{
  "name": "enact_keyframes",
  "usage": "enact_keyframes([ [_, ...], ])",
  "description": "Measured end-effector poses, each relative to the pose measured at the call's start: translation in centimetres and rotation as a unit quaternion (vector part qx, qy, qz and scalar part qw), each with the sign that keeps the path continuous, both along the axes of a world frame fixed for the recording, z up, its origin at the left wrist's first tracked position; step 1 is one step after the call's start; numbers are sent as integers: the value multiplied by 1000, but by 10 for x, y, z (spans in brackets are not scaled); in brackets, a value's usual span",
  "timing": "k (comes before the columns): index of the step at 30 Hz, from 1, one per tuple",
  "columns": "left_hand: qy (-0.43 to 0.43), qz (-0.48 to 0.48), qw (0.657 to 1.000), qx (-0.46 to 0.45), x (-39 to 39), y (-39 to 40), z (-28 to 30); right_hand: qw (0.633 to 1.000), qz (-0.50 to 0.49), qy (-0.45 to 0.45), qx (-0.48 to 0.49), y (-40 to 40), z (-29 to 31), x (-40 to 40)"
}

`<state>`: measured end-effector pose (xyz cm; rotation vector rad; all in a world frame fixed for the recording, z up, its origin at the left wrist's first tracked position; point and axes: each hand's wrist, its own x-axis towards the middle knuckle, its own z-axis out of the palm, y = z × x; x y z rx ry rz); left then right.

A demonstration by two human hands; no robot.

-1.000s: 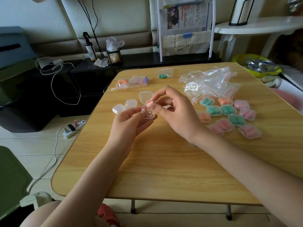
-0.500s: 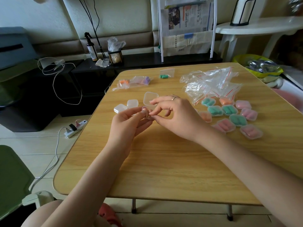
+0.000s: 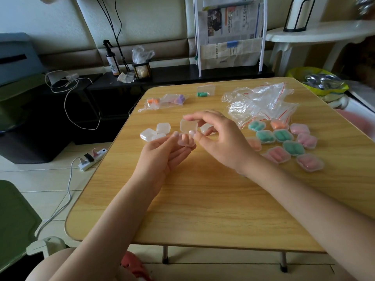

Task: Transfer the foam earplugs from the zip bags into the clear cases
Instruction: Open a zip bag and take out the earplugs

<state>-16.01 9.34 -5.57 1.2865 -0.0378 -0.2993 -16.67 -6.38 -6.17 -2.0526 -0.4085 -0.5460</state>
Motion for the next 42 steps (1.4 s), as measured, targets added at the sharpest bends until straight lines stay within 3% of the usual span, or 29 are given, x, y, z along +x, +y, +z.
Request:
enact_keyframes([
  [5, 64, -11, 995, -70, 4, 2, 2, 992, -1, -33, -123, 1, -4, 3],
  [9, 61, -31, 996, -50, 3, 0, 2, 994, -46, -36, -97, -4, -5, 7],
  [13, 22, -29, 999, 13, -1, -5, 3, 995, -61, -3, -79, -9, -3, 9],
  [16, -78, 45, 988, 123, -2, -5, 0, 992, -47, 41, -108, -15, 1, 8],
  [17, -140, 88, 966, 198, 0, -2, -2, 991, -36, 58, -118, -17, 3, 8],
  [19, -272, 154, 868, 387, 6, 6, -6, 989, -12, 78, -124, -21, 7, 6],
  [21, -329, 143, 783, 509, 13, 14, -11, 989, 3, 92, -115, -23, 12, 4],
  [24, -329, 90, 744, 574, 21, 18, -20, 981, 16, 145, -131, -27, 16, 2],
  [27, -304, 50, 741, 596, 24, 17, -23, 961, 17, 205, -187, -31, 11, 5],
  [32, -292, 48, 754, 586, 23, 16, -21, 956, 24, 211, -201, -32, 7, 8],
  [37, -303, 76, 761, 568, 19, 14, -17, 976, 12, 168, -139, -30, 7, 11],
  [42, -295, 61, 788, 536, 21, 10, -15, 989, -63, 95, -89, -27, 12, 35],
])
